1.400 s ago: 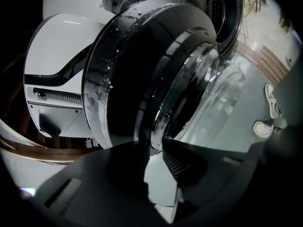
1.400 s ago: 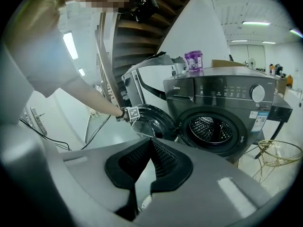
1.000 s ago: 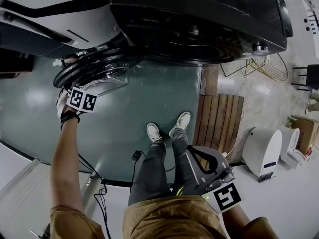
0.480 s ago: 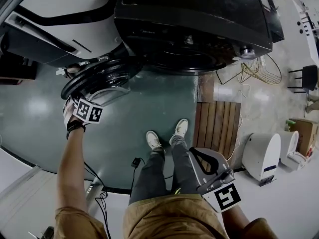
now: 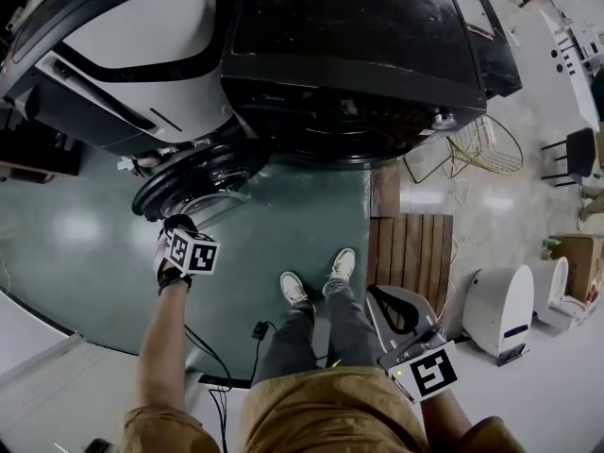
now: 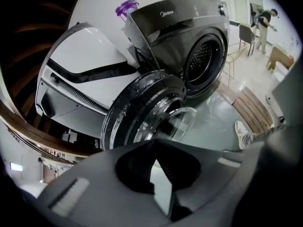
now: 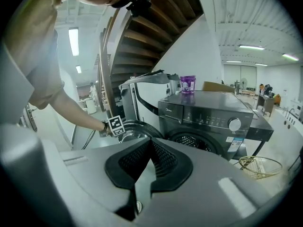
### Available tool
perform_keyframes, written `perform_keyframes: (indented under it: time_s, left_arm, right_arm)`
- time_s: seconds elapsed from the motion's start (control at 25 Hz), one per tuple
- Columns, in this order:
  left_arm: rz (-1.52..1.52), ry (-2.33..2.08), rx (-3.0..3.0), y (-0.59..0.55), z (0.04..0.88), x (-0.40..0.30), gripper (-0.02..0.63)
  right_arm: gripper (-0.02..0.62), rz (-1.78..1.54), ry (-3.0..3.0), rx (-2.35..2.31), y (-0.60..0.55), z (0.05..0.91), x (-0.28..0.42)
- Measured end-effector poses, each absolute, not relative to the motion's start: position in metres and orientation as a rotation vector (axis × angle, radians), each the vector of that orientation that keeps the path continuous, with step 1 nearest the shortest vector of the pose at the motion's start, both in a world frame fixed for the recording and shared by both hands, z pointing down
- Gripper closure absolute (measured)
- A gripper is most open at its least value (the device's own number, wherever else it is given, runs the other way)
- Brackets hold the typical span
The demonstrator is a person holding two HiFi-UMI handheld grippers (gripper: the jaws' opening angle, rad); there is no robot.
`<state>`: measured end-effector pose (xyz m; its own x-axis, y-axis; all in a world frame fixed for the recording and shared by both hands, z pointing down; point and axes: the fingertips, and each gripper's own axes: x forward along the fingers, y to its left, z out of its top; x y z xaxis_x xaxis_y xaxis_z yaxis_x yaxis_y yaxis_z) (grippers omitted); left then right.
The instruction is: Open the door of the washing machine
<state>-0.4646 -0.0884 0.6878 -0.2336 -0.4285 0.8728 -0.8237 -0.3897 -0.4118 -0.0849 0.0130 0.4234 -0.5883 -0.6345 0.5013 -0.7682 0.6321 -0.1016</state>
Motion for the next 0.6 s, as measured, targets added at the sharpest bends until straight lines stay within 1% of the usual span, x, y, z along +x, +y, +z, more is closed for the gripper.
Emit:
perform_keyframes:
  time_s: [0.28, 0.6]
  left_arm:
    - [1.436, -1.55, 1.764, -0.069, 0.643, -0.409, 0.545]
    - [1.22, -1.643, 1.898, -0.077, 0.572, -0.34, 0.545]
  right_arm:
    - [0.591, 0.382, -2.411, 1.212, 0.008, 0.396, -0.043]
    - [0.591, 0.257, -2.44, 1.317, -0.009, 0.362, -0.003]
